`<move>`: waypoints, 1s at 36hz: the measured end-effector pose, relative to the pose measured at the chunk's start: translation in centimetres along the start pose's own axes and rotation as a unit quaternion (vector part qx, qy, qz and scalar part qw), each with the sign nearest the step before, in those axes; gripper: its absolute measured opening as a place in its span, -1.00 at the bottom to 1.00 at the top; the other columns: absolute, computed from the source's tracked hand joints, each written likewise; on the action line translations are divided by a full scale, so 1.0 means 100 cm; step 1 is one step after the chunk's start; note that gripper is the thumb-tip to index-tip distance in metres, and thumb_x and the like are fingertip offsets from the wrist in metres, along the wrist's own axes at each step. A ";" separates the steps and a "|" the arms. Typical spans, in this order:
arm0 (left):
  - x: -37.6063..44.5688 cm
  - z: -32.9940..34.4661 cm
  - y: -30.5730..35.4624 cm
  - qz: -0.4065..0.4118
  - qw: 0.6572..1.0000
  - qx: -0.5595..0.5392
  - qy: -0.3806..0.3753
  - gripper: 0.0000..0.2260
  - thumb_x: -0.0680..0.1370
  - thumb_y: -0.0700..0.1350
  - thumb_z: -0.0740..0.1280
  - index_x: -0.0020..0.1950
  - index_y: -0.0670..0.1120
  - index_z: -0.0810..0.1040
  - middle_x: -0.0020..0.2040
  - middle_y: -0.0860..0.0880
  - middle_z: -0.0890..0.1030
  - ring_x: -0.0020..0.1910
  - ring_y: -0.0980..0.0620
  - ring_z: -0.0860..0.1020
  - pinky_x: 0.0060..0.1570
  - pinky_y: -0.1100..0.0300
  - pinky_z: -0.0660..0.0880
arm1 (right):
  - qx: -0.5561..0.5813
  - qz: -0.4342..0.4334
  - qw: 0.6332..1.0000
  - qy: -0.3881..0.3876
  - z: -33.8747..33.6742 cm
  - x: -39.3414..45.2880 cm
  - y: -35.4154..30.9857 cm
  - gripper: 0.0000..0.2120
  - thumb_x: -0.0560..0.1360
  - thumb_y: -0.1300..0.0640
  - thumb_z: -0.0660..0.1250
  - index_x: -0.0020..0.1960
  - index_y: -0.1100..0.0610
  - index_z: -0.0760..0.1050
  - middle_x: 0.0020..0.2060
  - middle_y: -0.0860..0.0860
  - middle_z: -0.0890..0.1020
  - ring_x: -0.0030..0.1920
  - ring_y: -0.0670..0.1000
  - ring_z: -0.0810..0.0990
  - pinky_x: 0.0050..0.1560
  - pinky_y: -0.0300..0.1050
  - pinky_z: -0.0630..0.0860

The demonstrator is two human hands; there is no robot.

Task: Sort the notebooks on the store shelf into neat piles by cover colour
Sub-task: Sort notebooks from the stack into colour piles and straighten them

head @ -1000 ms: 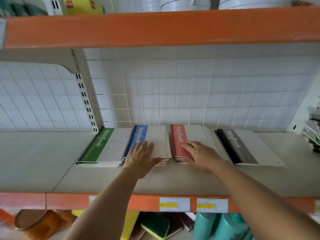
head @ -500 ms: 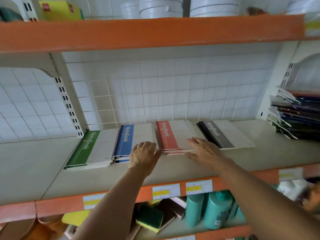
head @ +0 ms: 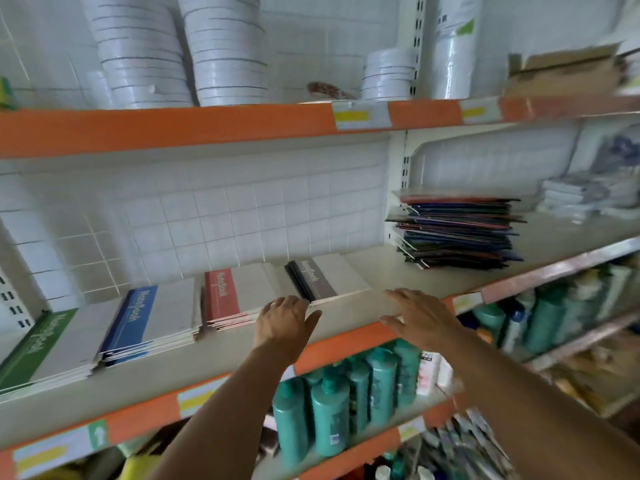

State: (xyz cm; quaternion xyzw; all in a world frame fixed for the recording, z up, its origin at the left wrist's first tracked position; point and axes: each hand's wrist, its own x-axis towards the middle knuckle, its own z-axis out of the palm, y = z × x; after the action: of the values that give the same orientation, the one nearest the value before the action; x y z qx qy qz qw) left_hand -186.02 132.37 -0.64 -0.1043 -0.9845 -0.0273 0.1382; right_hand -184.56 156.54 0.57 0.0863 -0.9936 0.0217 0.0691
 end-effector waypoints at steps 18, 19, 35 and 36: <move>0.008 -0.024 0.207 0.063 0.998 0.018 0.018 -0.61 0.64 0.18 0.01 0.31 0.06 0.45 0.30 0.07 0.47 0.30 0.05 0.41 0.24 0.15 0.30 | -0.030 0.054 0.998 0.035 -0.060 -0.099 0.185 -0.48 0.60 -0.18 0.10 0.47 0.03 0.23 0.38 -0.01 0.42 0.33 0.03 0.42 0.23 -0.10 0.37; 0.010 -0.024 0.214 0.068 0.997 0.019 0.015 -0.61 0.64 0.18 0.01 0.32 0.05 0.45 0.31 0.07 0.47 0.31 0.05 0.40 0.25 0.15 0.30 | -0.030 0.056 0.997 0.035 -0.061 -0.101 0.191 -0.48 0.60 -0.18 0.10 0.48 0.02 0.22 0.38 -0.01 0.41 0.33 0.03 0.42 0.23 -0.10 0.37; 0.109 -0.036 0.272 0.082 0.996 -0.005 0.046 -0.62 0.64 0.17 -0.01 0.25 0.03 0.46 0.22 0.03 0.50 0.21 0.03 0.46 0.22 0.12 0.35 | -0.062 0.090 0.992 0.057 -0.085 -0.045 0.266 -0.51 0.61 -0.06 0.14 0.50 0.04 0.19 0.33 0.02 0.46 0.27 0.05 0.45 0.22 -0.08 0.40; 0.117 -0.037 0.273 0.082 0.996 -0.006 0.044 -0.62 0.64 0.16 -0.01 0.25 0.02 0.45 0.23 0.02 0.49 0.21 0.02 0.46 0.22 0.11 0.34 | -0.063 0.092 0.992 0.060 -0.087 -0.039 0.269 -0.52 0.61 -0.05 0.14 0.49 0.04 0.20 0.33 0.03 0.46 0.27 0.05 0.46 0.22 -0.08 0.40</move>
State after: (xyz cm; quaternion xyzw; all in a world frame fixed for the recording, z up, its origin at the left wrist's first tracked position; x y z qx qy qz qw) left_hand -190.20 161.09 6.79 -0.1838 -0.9654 -0.0265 0.1829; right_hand -184.27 184.17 7.81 -0.0113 -0.9907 -0.0298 0.1320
